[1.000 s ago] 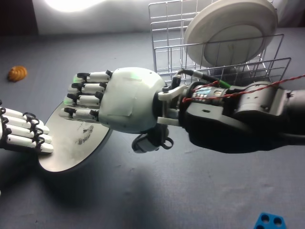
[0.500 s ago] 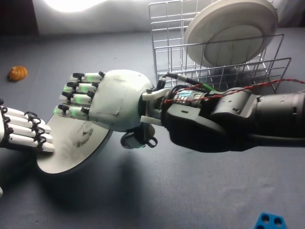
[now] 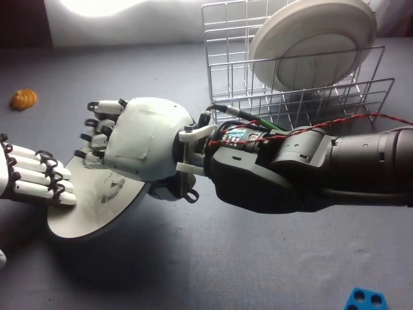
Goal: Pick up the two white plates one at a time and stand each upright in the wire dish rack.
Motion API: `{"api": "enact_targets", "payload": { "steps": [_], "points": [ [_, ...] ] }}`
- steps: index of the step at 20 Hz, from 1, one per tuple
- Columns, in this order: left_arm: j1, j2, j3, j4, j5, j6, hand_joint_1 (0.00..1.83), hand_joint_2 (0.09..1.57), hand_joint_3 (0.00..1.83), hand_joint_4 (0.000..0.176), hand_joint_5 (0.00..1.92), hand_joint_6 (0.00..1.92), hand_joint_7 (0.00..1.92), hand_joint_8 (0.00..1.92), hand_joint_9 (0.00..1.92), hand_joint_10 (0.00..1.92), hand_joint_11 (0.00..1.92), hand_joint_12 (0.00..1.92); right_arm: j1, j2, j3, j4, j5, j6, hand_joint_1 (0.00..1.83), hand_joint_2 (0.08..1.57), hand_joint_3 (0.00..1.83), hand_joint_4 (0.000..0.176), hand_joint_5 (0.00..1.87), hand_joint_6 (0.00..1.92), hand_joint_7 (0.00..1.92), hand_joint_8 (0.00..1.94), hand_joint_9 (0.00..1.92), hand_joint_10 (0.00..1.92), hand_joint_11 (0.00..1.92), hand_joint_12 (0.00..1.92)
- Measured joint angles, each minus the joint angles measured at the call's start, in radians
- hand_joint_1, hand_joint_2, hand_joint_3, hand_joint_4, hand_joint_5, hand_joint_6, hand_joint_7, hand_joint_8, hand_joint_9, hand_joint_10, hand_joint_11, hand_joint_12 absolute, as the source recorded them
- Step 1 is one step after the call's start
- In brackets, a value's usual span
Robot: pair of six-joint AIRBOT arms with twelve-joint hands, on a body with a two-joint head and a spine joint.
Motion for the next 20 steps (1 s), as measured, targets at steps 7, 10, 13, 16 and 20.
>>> {"api": "enact_targets", "payload": {
  "steps": [7, 10, 13, 16, 20],
  "points": [
    [0.000, -0.001, 0.000, 0.003, 0.001, -0.001, 0.00, 1.13, 0.00, 0.000, 0.00, 0.00, 0.00, 0.00, 0.00, 0.00, 0.00, 0.00, -0.002, 0.004, 0.000, 0.063, 0.044, 0.000, 1.21, 1.13, 0.00, 0.000, 0.99, 1.04, 0.94, 0.77, 0.98, 0.03, 0.51, 0.89],
    [0.000, -0.002, 0.000, 0.003, 0.000, -0.001, 0.00, 1.13, 0.00, 0.000, 0.00, 0.00, 0.00, 0.00, 0.00, 0.00, 0.00, 0.00, -0.013, 0.015, -0.005, 0.058, 0.060, -0.002, 1.23, 1.09, 0.00, 0.000, 1.05, 0.94, 1.02, 0.85, 1.08, 0.02, 0.62, 0.82],
    [-0.002, -0.002, 0.000, 0.002, -0.002, 0.000, 0.00, 1.14, 0.00, 0.000, 0.00, 0.00, 0.00, 0.00, 0.00, 0.00, 0.00, 0.00, -0.018, 0.018, -0.007, 0.055, 0.068, -0.004, 1.23, 1.09, 0.00, 0.029, 1.05, 0.90, 1.06, 0.83, 1.09, 0.01, 0.60, 0.86],
    [-0.074, -0.002, 0.000, 0.042, -0.006, -0.003, 0.00, 1.14, 0.00, 0.000, 0.00, 0.00, 0.00, 0.00, 0.00, 0.00, 0.00, 0.00, -0.019, 0.021, -0.008, 0.056, 0.068, -0.004, 1.24, 1.08, 0.00, 0.031, 1.06, 0.87, 1.09, 0.80, 1.11, 0.01, 0.62, 0.86],
    [-0.180, 0.012, -0.014, 0.038, -0.007, -0.013, 0.00, 1.14, 0.00, 0.000, 0.00, 0.00, 0.00, 0.00, 0.00, 0.00, 0.00, 0.00, -0.019, 0.032, -0.022, 0.059, 0.070, -0.005, 1.23, 1.09, 0.00, 0.030, 1.05, 0.90, 1.04, 0.87, 1.10, 0.01, 0.62, 0.87]
  ]
}}
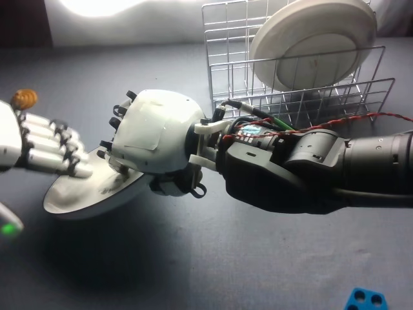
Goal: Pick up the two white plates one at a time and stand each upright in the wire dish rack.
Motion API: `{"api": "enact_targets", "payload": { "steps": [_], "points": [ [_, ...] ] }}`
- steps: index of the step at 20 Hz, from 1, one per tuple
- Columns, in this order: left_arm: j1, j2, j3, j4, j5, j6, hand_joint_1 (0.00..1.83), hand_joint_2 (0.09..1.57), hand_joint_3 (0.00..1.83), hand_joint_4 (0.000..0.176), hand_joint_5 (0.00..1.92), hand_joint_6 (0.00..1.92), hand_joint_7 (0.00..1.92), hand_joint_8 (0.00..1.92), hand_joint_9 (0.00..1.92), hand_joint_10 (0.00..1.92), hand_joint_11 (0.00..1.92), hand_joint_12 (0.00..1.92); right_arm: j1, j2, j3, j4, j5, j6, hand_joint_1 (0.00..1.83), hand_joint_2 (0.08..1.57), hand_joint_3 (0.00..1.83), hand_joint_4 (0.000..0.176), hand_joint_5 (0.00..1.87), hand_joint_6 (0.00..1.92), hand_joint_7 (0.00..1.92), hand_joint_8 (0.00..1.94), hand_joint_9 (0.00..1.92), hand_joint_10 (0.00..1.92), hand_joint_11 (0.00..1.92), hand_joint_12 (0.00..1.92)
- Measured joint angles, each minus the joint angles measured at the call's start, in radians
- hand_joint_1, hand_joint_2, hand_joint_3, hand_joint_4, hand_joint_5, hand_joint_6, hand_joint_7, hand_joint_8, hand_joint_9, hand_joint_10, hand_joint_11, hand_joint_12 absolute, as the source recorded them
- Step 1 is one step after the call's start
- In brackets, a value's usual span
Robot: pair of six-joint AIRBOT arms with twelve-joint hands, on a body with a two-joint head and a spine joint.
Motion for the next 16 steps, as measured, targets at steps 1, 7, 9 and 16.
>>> {"api": "enact_targets", "payload": {
  "steps": [1, 7, 9, 16],
  "points": [
    [-0.025, 0.004, 0.000, -0.003, 0.000, -0.006, 0.00, 1.14, 0.00, 0.000, 0.01, 0.00, 0.00, 0.00, 0.00, 0.00, 0.00, 0.00, 0.000, 0.005, -0.008, 0.000, -0.001, 0.000, 1.23, 1.09, 0.00, 0.024, 1.04, 0.92, 1.03, 0.88, 1.11, 0.00, 0.61, 0.89],
    [-0.151, 0.026, 0.008, -0.001, -0.005, -0.020, 0.00, 1.14, 0.00, 0.000, 0.00, 0.00, 0.00, 0.00, 0.00, 0.00, 0.00, 0.00, -0.005, 0.066, -0.087, 0.004, -0.005, -0.005, 1.23, 1.10, 0.00, 0.014, 1.04, 0.94, 1.02, 0.88, 1.10, 0.00, 0.63, 0.90],
    [-0.188, 0.029, 0.011, 0.002, -0.007, -0.021, 0.00, 1.14, 0.00, 0.000, 0.00, 0.00, 0.00, 0.00, 0.00, 0.00, 0.00, 0.00, -0.005, 0.113, -0.143, 0.005, -0.011, -0.016, 1.34, 1.11, 0.00, 0.000, 1.02, 0.97, 1.05, 0.82, 0.88, 0.94, 0.62, 0.87],
    [-0.216, 0.039, 0.012, 0.010, -0.011, -0.025, 0.00, 1.14, 0.00, 0.000, 0.00, 0.00, 0.00, 0.00, 0.00, 0.00, 0.00, 0.00, 0.061, 0.269, -0.312, 0.093, -0.056, -0.022, 1.37, 1.11, 0.00, 0.000, 1.01, 0.99, 1.05, 0.82, 0.82, 1.20, 0.63, 0.90]
  ]
}}
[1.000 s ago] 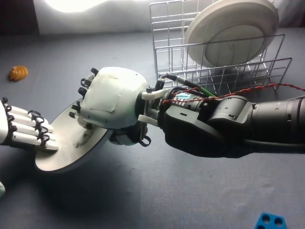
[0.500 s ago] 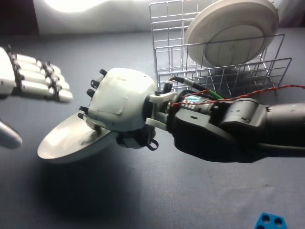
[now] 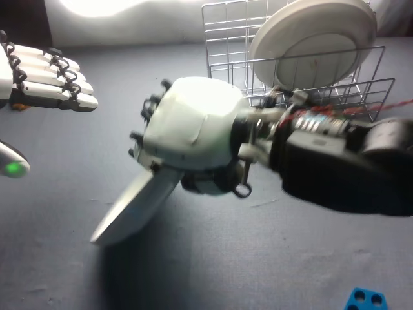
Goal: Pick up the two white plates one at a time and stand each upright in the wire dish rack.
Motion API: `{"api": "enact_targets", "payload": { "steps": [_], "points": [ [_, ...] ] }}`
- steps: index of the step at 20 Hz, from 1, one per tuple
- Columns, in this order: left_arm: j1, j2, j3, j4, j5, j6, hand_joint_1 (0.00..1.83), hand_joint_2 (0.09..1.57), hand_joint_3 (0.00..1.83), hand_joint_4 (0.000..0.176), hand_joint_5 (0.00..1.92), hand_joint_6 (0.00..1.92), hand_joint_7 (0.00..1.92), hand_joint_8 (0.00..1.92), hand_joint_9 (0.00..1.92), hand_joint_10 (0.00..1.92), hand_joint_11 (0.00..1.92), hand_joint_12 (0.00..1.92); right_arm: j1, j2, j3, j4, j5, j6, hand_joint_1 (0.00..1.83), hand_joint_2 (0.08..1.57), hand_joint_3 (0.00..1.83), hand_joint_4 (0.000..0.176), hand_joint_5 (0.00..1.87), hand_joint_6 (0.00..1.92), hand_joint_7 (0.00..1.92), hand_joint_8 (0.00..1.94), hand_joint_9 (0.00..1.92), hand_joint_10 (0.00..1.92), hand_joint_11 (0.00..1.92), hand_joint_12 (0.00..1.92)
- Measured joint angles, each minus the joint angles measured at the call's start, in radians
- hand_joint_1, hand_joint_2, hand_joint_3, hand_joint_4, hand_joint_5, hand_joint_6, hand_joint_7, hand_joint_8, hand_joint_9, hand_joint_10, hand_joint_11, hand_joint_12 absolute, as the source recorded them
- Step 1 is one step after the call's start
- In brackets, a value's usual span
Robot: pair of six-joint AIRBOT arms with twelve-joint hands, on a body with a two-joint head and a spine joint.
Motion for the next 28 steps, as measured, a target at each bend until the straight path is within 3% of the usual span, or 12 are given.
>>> {"api": "enact_targets", "payload": {
  "steps": [2, 3, 4, 5, 6, 7, 8, 9, 11, 13, 23, 28],
  "points": [
    [0.000, 0.000, 0.002, -0.001, 0.000, 0.000, 0.00, 1.15, 0.00, 0.000, 0.00, 0.00, 0.00, 0.00, 0.00, 0.00, 0.00, 0.00, 0.031, 0.052, -0.053, 0.006, -0.016, -0.004, 1.37, 1.11, 0.00, 0.000, 0.99, 1.00, 1.03, 0.85, 0.82, 1.22, 0.62, 0.91],
    [0.000, 0.000, 0.002, 0.000, 0.000, 0.000, 0.00, 1.14, 0.00, 0.000, 0.00, 0.00, 0.00, 0.00, 0.00, 0.00, 0.00, 0.00, 0.045, 0.074, -0.075, 0.009, -0.030, -0.004, 1.25, 1.11, 0.00, 0.000, 1.00, 0.99, 1.00, 0.91, 0.87, 0.64, 0.60, 0.92],
    [0.000, 0.000, 0.002, 0.000, 0.000, 0.000, 0.00, 1.15, 0.00, 0.000, 0.00, 0.00, 0.00, 0.00, 0.00, 0.00, 0.00, 0.00, 0.061, 0.095, -0.094, 0.022, -0.043, -0.004, 1.35, 1.11, 0.00, 0.000, 1.00, 0.99, 1.04, 0.85, 0.83, 1.09, 0.61, 0.93],
    [0.000, 0.000, 0.002, -0.001, 0.000, 0.000, 0.00, 1.15, 0.00, 0.000, 0.00, 0.00, 0.00, 0.00, 0.00, 0.00, 0.00, 0.00, 0.080, 0.114, -0.111, 0.041, -0.059, -0.005, 1.25, 1.10, 0.00, 0.000, 1.02, 0.97, 1.02, 0.87, 0.89, 0.60, 0.60, 0.92],
    [0.000, 0.000, 0.002, 0.000, 0.000, 0.000, 0.00, 1.15, 0.00, 0.000, 0.00, 0.00, 0.00, 0.00, 0.00, 0.00, 0.00, 0.00, 0.102, 0.140, -0.133, 0.074, -0.072, -0.005, 1.35, 1.10, 0.00, 0.000, 1.02, 0.97, 1.05, 0.82, 0.85, 1.06, 0.63, 0.92],
    [0.000, 0.000, 0.002, 0.001, 0.000, 0.000, 0.00, 1.14, 0.00, 0.000, 0.02, 0.01, 0.00, 0.00, 0.00, 0.00, 0.00, 0.00, 0.117, 0.156, -0.146, 0.091, -0.076, -0.004, 1.36, 1.11, 0.00, 0.000, 1.00, 1.00, 1.03, 0.85, 0.82, 1.19, 0.62, 0.93],
    [0.000, 0.000, 0.002, 0.001, 0.000, 0.000, 0.00, 1.14, 0.00, 0.000, 0.00, 0.00, 0.00, 0.00, 0.00, 0.00, 0.00, 0.00, 0.136, 0.180, -0.167, 0.101, -0.078, -0.004, 1.26, 1.10, 0.00, 0.000, 1.03, 0.95, 1.01, 0.89, 0.88, 0.64, 0.61, 0.93],
    [0.000, 0.000, 0.002, 0.002, 0.000, 0.000, 0.00, 1.14, 0.00, 0.000, 0.00, 0.00, 0.00, 0.00, 0.00, 0.00, 0.00, 0.00, 0.154, 0.203, -0.186, 0.111, -0.087, -0.005, 1.35, 1.10, 0.00, 0.000, 1.03, 0.95, 1.04, 0.84, 0.84, 1.08, 0.62, 0.93],
    [0.000, 0.000, -0.002, 0.009, 0.001, 0.000, 0.00, 1.14, 0.00, 0.000, 0.00, 0.00, 0.00, 0.00, 0.00, 0.00, 0.00, 0.00, 0.187, 0.243, -0.206, 0.177, -0.107, -0.005, 1.23, 1.12, 0.00, 0.000, 1.01, 1.00, 0.96, 0.95, 0.96, 0.34, 0.60, 0.95],
    [0.005, 0.000, -0.004, 0.007, -0.003, 0.000, 0.00, 1.14, 0.00, 0.000, 0.00, 0.00, 0.00, 0.00, 0.00, 0.00, 0.00, 0.00, 0.216, 0.280, -0.211, 0.286, -0.130, -0.005, 1.23, 1.12, 0.00, 0.000, 1.02, 1.00, 0.95, 0.97, 1.05, 0.11, 0.62, 0.94],
    [0.013, 0.001, -0.009, 0.019, -0.008, 0.000, 0.00, 1.15, 0.00, 0.000, 0.00, 0.00, 0.00, 0.00, 0.00, 0.00, 0.00, 0.00, 0.318, 0.375, -0.203, 0.762, -0.098, -0.016, 1.21, 1.14, 0.00, 0.024, 0.94, 1.09, 0.94, 1.02, 1.16, 0.04, 0.70, 1.01],
    [0.023, 0.001, -0.014, 0.016, -0.009, 0.000, 0.00, 1.14, 0.00, 0.000, 0.00, 0.00, 0.00, 0.00, 0.00, 0.00, 0.00, 0.00, 0.329, 0.404, -0.183, 0.829, -0.048, 0.004, 1.21, 1.13, 0.00, 0.028, 0.95, 1.06, 0.97, 0.99, 1.19, 0.03, 0.72, 0.99]
  ]
}}
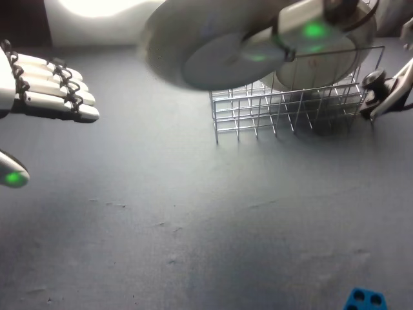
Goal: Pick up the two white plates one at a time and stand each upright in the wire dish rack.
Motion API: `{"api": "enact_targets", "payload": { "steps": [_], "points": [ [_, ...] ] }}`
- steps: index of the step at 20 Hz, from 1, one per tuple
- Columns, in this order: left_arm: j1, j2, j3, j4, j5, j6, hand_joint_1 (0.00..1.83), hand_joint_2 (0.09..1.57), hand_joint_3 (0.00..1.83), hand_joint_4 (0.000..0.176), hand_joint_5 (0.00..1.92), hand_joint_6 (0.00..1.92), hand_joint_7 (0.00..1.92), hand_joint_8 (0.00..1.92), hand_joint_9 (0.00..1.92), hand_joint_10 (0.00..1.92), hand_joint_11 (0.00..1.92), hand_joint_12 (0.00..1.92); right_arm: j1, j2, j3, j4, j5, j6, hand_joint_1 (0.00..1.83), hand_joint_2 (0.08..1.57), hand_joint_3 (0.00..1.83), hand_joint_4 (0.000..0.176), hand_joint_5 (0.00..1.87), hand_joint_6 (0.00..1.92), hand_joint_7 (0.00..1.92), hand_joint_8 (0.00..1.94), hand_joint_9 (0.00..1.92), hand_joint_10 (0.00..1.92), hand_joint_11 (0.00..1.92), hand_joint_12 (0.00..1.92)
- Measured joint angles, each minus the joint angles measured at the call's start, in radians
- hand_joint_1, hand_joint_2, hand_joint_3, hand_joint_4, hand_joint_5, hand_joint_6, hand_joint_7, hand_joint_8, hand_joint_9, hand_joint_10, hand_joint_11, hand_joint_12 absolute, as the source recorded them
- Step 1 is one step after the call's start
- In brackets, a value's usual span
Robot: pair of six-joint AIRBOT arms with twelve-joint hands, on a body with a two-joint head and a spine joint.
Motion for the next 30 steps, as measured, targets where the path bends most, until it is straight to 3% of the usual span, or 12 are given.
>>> {"api": "enact_targets", "payload": {
  "steps": [8, 15, 21, 22, 23, 24, 25, 26, 27, 28, 29, 30],
  "points": [
    [0.005, 0.000, -0.002, 0.003, -0.002, 0.000, 0.00, 1.15, 0.00, 0.000, 0.00, 0.00, 0.00, 0.00, 0.00, 0.00, 0.00, 0.00, -0.001, 0.030, 0.049, 0.027, -0.004, 0.043, 1.22, 1.12, 0.00, 0.000, 0.99, 1.05, 0.95, 0.97, 1.18, 0.01, 0.72, 0.96],
    [0.014, 0.000, -0.002, 0.004, -0.001, 0.000, 0.00, 1.15, 0.00, 0.000, 0.00, 0.00, 0.00, 0.00, 0.00, 0.00, 0.00, 0.00, -0.045, 0.044, 0.093, 0.024, -0.056, 0.038, 1.22, 1.13, 0.00, 0.010, 0.97, 1.07, 0.96, 0.97, 1.15, 0.01, 0.70, 0.95],
    [0.026, -0.002, -0.002, -0.002, -0.001, 0.005, 0.00, 1.14, 0.00, 0.000, 0.00, 0.00, 0.00, 0.00, 0.00, 0.00, 0.00, 0.00, -0.067, 0.043, 0.120, 0.023, -0.092, 0.036, 1.22, 1.12, 0.00, 0.007, 0.99, 1.03, 0.98, 0.94, 1.18, 0.01, 0.73, 0.89],
    [0.028, -0.002, -0.002, 0.002, 0.000, 0.005, 0.00, 1.14, 0.00, 0.000, 0.00, 0.00, 0.00, 0.00, 0.00, 0.00, 0.00, 0.00, -0.067, 0.043, 0.121, 0.022, -0.082, 0.036, 1.36, 1.13, 0.00, 0.000, 0.94, 1.08, 0.94, 0.91, 0.90, 1.18, 0.70, 0.92],
    [0.030, -0.002, -0.002, 0.003, -0.001, 0.005, 0.00, 1.14, 0.00, 0.000, 0.00, 0.00, 0.00, 0.00, 0.00, 0.00, 0.00, 0.00, -0.067, 0.043, 0.122, 0.023, -0.079, 0.035, 1.36, 1.13, 0.00, 0.000, 0.94, 1.08, 0.94, 0.91, 0.90, 1.18, 0.70, 0.92],
    [0.030, -0.002, -0.002, 0.001, -0.002, 0.005, 0.00, 1.15, 0.00, 0.000, 0.00, 0.00, 0.00, 0.00, 0.00, 0.00, 0.00, 0.00, -0.067, 0.038, 0.129, 0.023, -0.083, 0.035, 1.25, 1.13, 0.00, 0.000, 0.96, 1.07, 0.96, 0.96, 0.94, 0.66, 0.69, 0.94],
    [0.030, -0.002, -0.002, 0.000, -0.001, 0.005, 0.00, 1.15, 0.00, 0.000, 0.00, 0.00, 0.00, 0.00, 0.00, 0.00, 0.00, 0.00, -0.067, 0.031, 0.137, 0.023, -0.086, 0.034, 1.25, 1.13, 0.00, 0.000, 0.96, 1.07, 0.96, 0.96, 0.94, 0.66, 0.69, 0.94],
    [0.030, -0.002, -0.002, -0.001, -0.001, 0.005, 0.00, 1.14, 0.00, 0.000, 0.00, 0.00, 0.00, 0.00, 0.00, 0.00, 0.00, 0.00, -0.067, 0.023, 0.145, 0.023, -0.087, 0.033, 1.35, 1.11, 0.01, 0.000, 0.97, 1.04, 0.98, 0.87, 0.93, 1.06, 0.72, 0.94],
    [0.030, -0.002, -0.002, 0.000, -0.001, 0.005, 0.00, 1.14, 0.00, 0.000, 0.00, 0.00, 0.00, 0.00, 0.00, 0.00, 0.00, 0.00, -0.067, 0.016, 0.156, 0.023, -0.090, 0.034, 1.36, 1.13, 0.00, 0.000, 0.94, 1.07, 0.92, 0.94, 0.89, 1.21, 0.71, 0.95],
    [0.030, -0.002, -0.001, 0.000, -0.002, 0.006, 0.00, 1.14, 0.00, 0.000, 0.00, 0.00, 0.00, 0.00, 0.00, 0.00, 0.00, 0.00, -0.067, 0.008, 0.167, 0.023, -0.094, 0.034, 1.25, 1.13, 0.00, 0.000, 0.98, 1.05, 0.95, 0.97, 0.95, 0.66, 0.71, 0.93],
    [0.030, -0.002, -0.001, 0.000, -0.001, 0.007, 0.00, 1.14, 0.00, 0.000, 0.00, 0.00, 0.00, 0.00, 0.00, 0.00, 0.00, 0.00, -0.067, 0.004, 0.172, 0.023, -0.095, 0.034, 1.25, 1.13, 0.00, 0.000, 0.98, 1.05, 0.95, 0.97, 0.95, 0.66, 0.71, 0.93],
    [0.030, -0.002, -0.001, 0.000, -0.001, 0.007, 0.00, 1.14, 0.00, 0.000, 0.00, 0.00, 0.00, 0.00, 0.00, 0.00, 0.00, 0.00, -0.071, -0.004, 0.183, 0.022, -0.095, 0.033, 1.34, 1.11, 0.00, 0.000, 0.96, 1.05, 0.97, 0.88, 0.96, 0.99, 0.74, 0.90]
  ]
}}
